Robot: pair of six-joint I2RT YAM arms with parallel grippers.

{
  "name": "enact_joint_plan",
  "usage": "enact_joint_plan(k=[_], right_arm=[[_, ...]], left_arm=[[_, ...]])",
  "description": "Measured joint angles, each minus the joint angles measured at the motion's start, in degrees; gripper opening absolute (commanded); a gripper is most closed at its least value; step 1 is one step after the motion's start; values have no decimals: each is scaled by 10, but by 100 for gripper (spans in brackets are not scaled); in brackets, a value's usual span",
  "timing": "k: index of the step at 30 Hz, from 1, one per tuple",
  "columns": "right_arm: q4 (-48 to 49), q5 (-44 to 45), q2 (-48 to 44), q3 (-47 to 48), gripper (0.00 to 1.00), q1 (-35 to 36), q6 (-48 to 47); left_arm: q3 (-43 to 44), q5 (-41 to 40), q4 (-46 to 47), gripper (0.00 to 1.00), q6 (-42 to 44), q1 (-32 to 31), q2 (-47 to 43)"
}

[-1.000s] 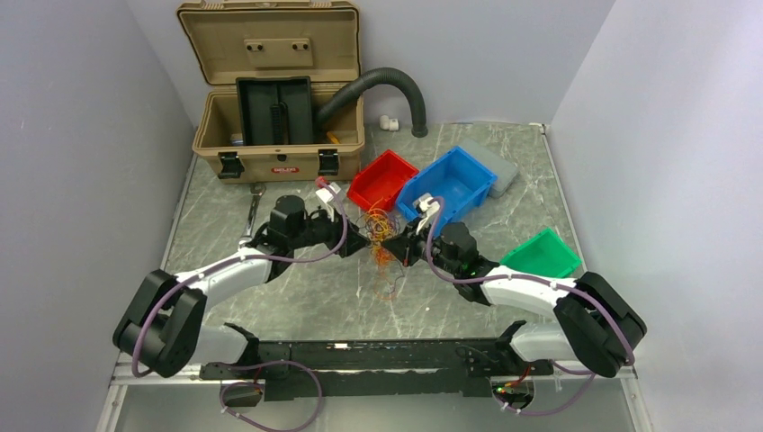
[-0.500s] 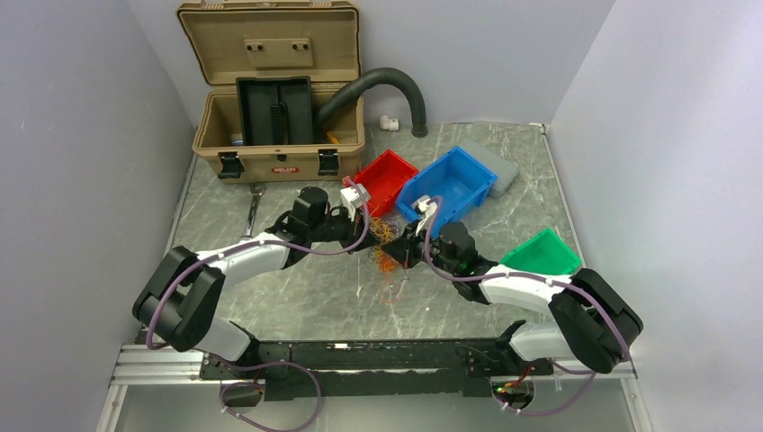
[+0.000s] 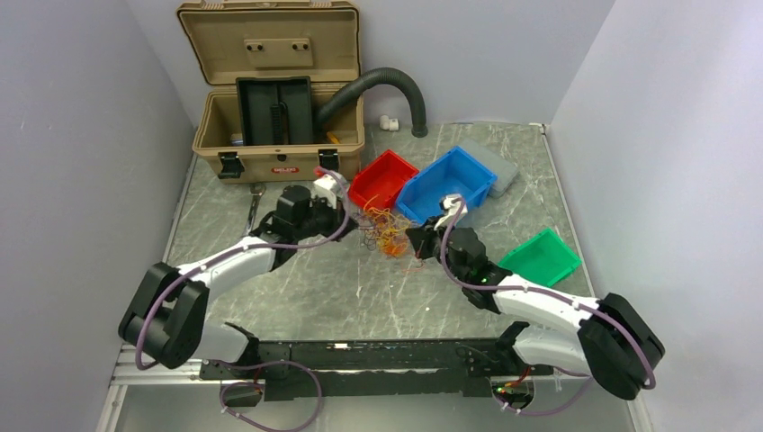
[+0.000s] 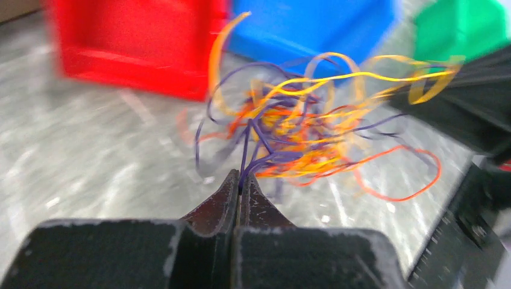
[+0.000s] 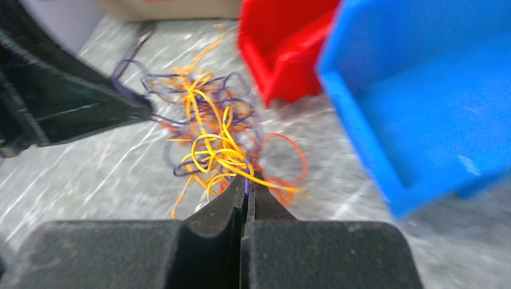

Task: Untangle the cables

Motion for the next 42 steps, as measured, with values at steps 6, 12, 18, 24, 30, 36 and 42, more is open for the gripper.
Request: enact_joint_plan(k=[6,12,18,24,30,36,42], right_arm=[[-84,214,-60,-9,0,0,66],[-116,313,-82,-16,0,1,111],[-112,293,-62,-17,0,0,91],[-32,112,-24,-18,0,-2,14],[0,20,-3,-18,0,-1,-16],[5,12,-2,-18,0,-1,-23],[-5,66,-14,-18,0,-1,-12]], left_arm=[[-59,-117,-30,0,-66,111,-61],[-99,-242,-83,0,-105,141,-155],[-105,-307,-99,26,-110,146,-200],[-117,-179,-19,79,-69,125,-163],[-64,-124,-16,84,-23,36,-76],[32,-75,-49,79,3,6,50],[113,-60,-132,68,19,6,151]])
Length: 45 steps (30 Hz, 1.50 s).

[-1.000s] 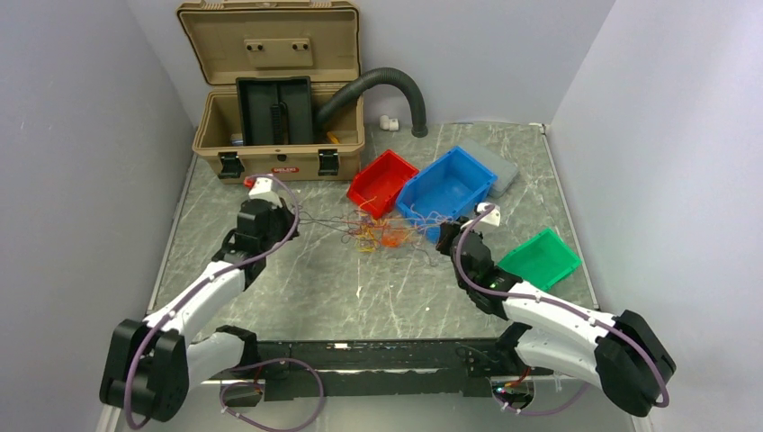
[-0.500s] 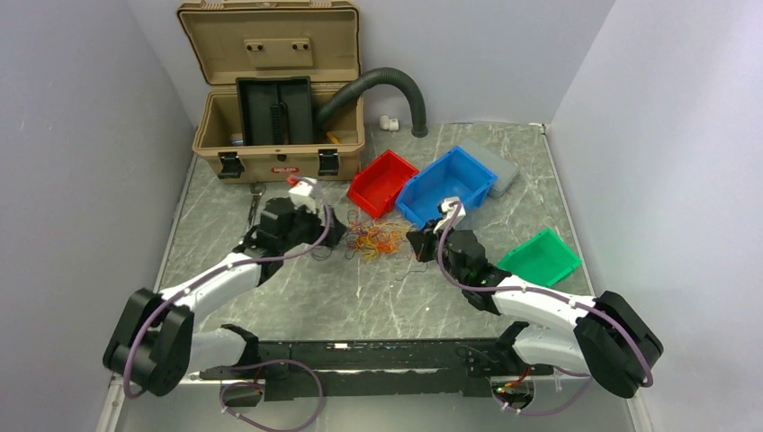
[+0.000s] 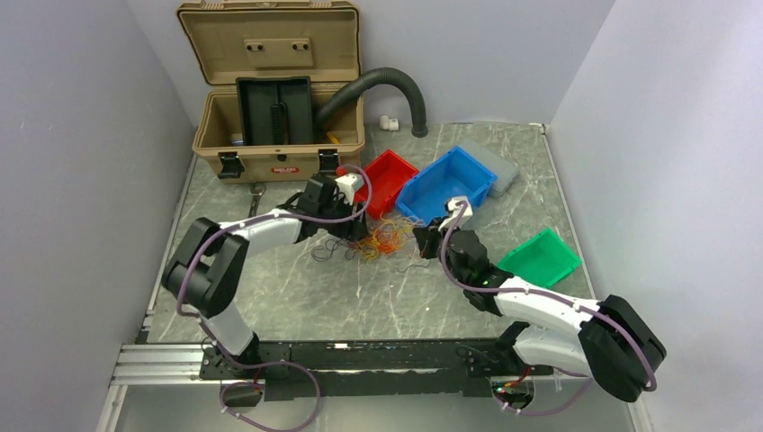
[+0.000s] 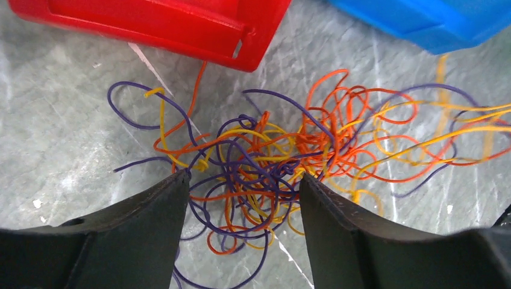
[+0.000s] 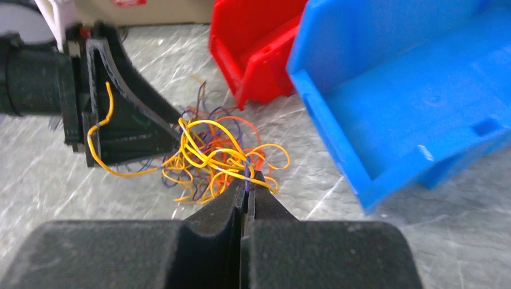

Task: Untangle the cables

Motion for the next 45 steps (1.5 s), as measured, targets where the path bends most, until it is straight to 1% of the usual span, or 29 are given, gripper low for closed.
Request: enact_joint_plan(k=[1,2,4,5,6,9,11,14,16,18,20,22,24,26,28,29,31,34,35,37,39,40,41,42,43,44,45], right_arm=[[-5,19,-5,0,0,0,7],[-11,38,-9,0,0,0,14],[-30,85,-19,0,0,0,31],[-44,108,-25,0,0,0,41],[-61,135,-32,0,0,0,55],[-114,211,-55,0,0,0,96],[-151,265,-73,0,0,1,131],[-202,334,-99,0,0,2,189],[-245,383,-115,0,0,2,237],[-294,431,-125,3,0,2,284],[-342,466,-132,6,0,1,331],[-380,493,-135,9,0,1,372],[-394,507,-136,10,0,1,386],[-388,505,-136,10,0,1,374],[-342,475,-134,7,0,0,308],[-310,449,-131,3,3,0,269],[-216,342,-122,-14,15,-2,170],[-104,195,-104,-42,28,3,77],[-76,153,-98,-48,35,6,53],[-38,87,-84,-50,48,15,12],[-11,46,-75,-50,58,24,-17],[1,24,-71,-50,60,28,-29],[11,7,-67,-50,62,31,-39],[17,-8,-63,-49,63,33,-48],[22,-22,-57,-48,64,35,-55],[26,-31,-50,-45,64,36,-61],[26,-39,-43,-43,63,36,-66]], left_arm=[[11,2,-12,63,1,0,14],[23,6,-26,54,2,0,29],[40,15,-48,27,2,0,52],[47,18,-59,6,2,0,59],[52,21,-67,0,0,0,65],[58,18,-78,0,-2,-1,66],[38,3,-65,0,-11,0,42],[-37,-28,-29,0,-33,15,-46],[-101,-58,-3,0,-60,48,-136],[-139,-90,16,0,-81,81,-196],[-169,-139,26,0,-107,111,-243],[-190,-190,21,0,-124,122,-279],[-204,-232,16,0,-135,122,-307],[-219,-270,13,0,-146,121,-339],[-229,-296,11,0,-150,121,-365],[-232,-301,11,0,-149,121,-374],[-238,-294,24,0,-137,122,-385],[-251,-250,61,0,-116,122,-391],[-257,-231,74,0,-110,122,-393],[-268,-193,99,0,-101,122,-396],[-273,-165,113,0,-95,122,-398],[-273,-156,116,3,-94,122,-398],[-273,-151,120,6,-93,122,-398],[-273,-148,123,12,-91,122,-398],[-273,-148,123,20,-91,122,-398],[-272,-148,122,33,-90,122,-396],[-272,-148,122,51,-89,122,-394]])
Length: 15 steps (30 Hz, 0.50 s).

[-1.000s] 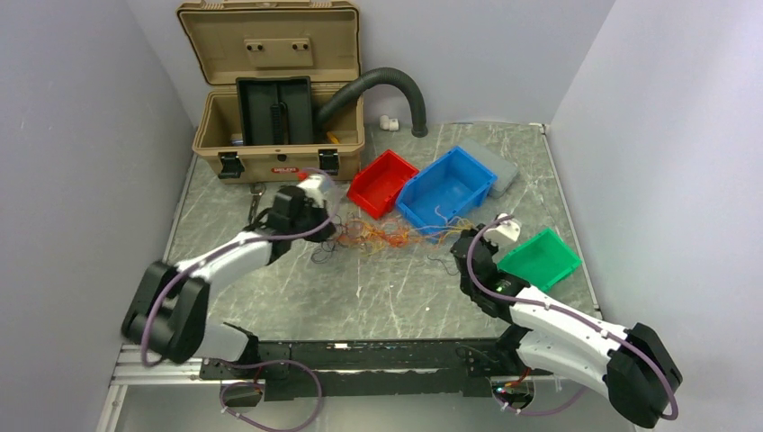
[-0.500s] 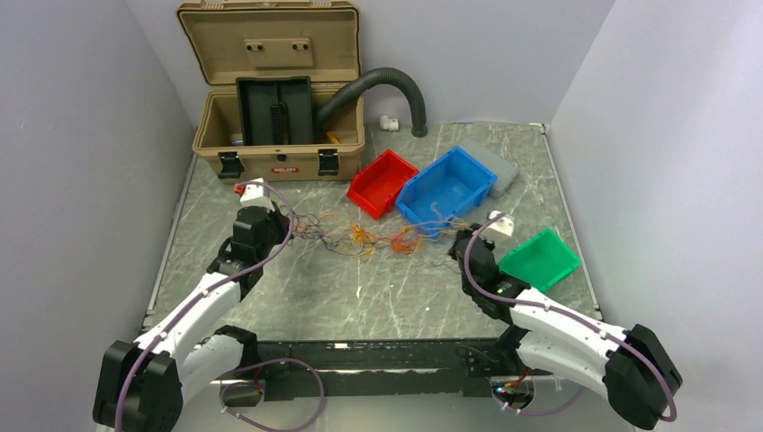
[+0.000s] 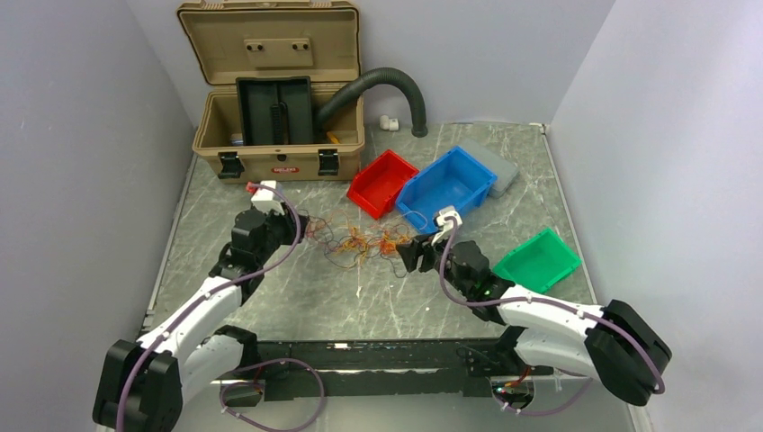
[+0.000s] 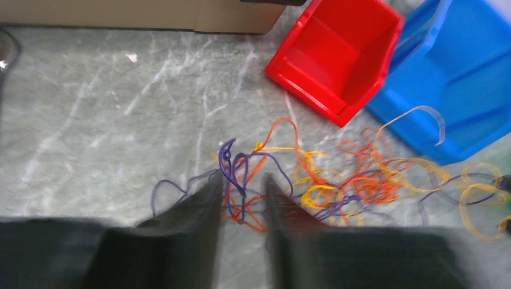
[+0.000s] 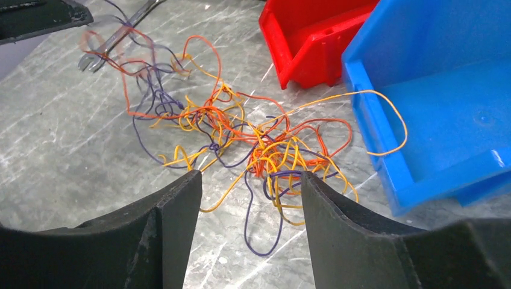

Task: Untangle the cables

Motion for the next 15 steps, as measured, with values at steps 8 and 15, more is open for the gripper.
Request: enact_joint_plan(k=[8,15], right_arm=[[-2,9,24,15,58,1,-6],[-10,97,-15,13,58,1,12]], left_arm=[[51,34,-9,80,43,-56,80],[165,125,-29,78,97,-141,228]])
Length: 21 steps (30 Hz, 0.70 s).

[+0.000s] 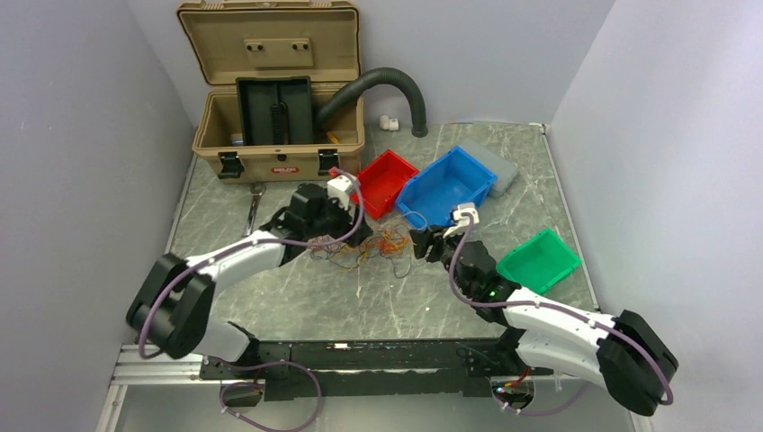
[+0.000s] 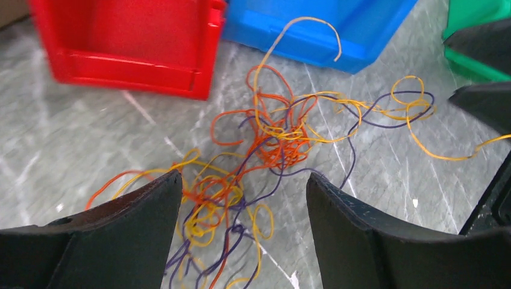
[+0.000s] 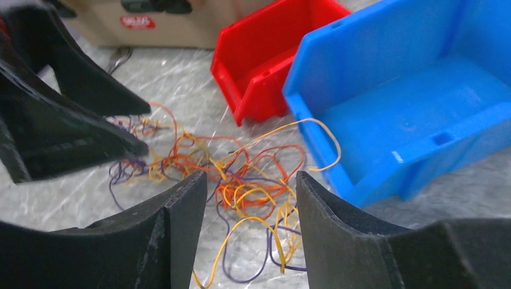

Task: Untangle the cables

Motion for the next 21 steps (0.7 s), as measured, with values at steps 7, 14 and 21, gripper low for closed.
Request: enact_joint_plan(k=[7,14,21], right_arm=[[-11,77,-60,-16,59,0,23],[-28,116,-89,-24,59,0,28],[-35,134,-106,-30,59,0,28]], left_arm=[[103,27,-67,76,39,-57,133],[207,25,-139,64,54,-97,244],[303,19,-222,0,58,-106,349]])
